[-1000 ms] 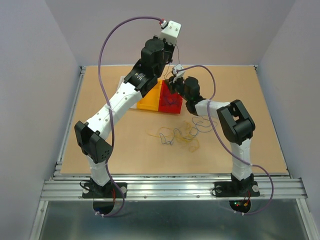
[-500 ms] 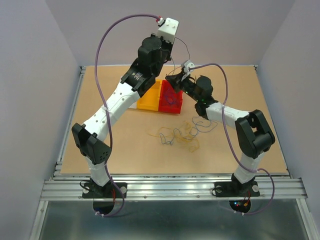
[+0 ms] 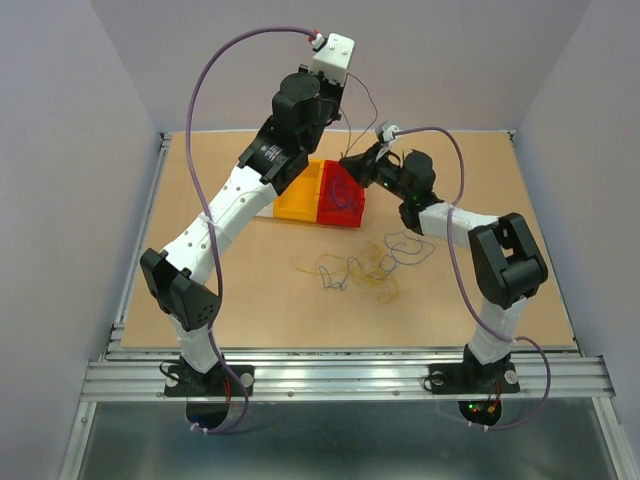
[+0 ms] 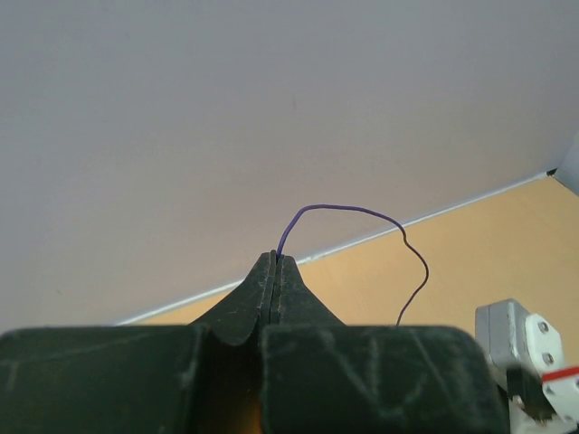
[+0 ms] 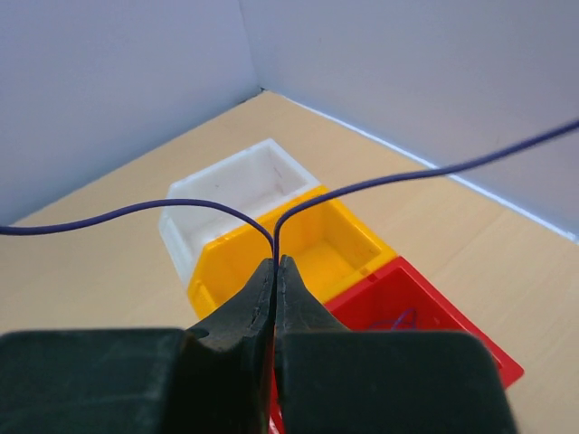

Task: Untangle the cables

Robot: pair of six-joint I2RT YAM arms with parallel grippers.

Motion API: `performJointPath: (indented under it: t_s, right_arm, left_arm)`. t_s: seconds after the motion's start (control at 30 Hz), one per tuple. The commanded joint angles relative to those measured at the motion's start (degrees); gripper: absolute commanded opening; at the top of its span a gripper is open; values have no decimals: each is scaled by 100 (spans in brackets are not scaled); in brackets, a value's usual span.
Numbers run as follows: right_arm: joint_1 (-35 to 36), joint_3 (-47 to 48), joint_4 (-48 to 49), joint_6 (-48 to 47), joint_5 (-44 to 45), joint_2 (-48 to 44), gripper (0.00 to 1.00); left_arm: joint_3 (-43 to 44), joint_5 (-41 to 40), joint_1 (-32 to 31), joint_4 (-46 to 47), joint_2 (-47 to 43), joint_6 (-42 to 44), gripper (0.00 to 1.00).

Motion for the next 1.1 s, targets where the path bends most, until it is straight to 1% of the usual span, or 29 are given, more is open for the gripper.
performJointPath:
  t_s: [0.0, 0.2, 0.23, 0.27, 0.33, 0.57, 0.67, 0.87, 1.03, 1.07]
  right_arm:
    - [-300, 441, 390, 446, -438, 601, 1]
    - [-634, 1258, 575, 1000, -430, 1499, 1]
    - [-678, 1460, 567, 1027, -352, 1726, 1]
    - [-678, 1540, 567, 1054, -351, 1798, 1]
    - [-696, 1655, 567, 1028, -79, 1913, 1]
    - [-696, 1524, 549, 712, 316, 1966, 0]
    - [-696, 1470, 541, 562, 633, 1966, 1]
    - [-573, 1400, 435, 158, 1072, 1992, 1]
    - [-327, 1391, 303, -202, 1292, 2045, 0]
    - [-240, 1391, 303, -359, 1449, 2054, 1]
  left_arm:
    - [356, -66, -5, 233, -203, -14, 0]
    - [514, -189, -4, 286, 69, 144, 0]
    - [567, -241, 4, 286, 139, 196, 0]
    - [584, -259, 4, 303, 140, 214, 0]
    - [585, -303, 4, 373, 201, 293, 0]
    - [480, -268, 31, 462, 456, 302, 0]
    - [488, -329, 66, 505, 579, 311, 0]
    - [979, -373, 302, 514, 869, 258, 0]
    - [1471, -522, 400, 470, 1037, 311, 0]
    - [1490, -540, 408, 488, 1019, 337, 0]
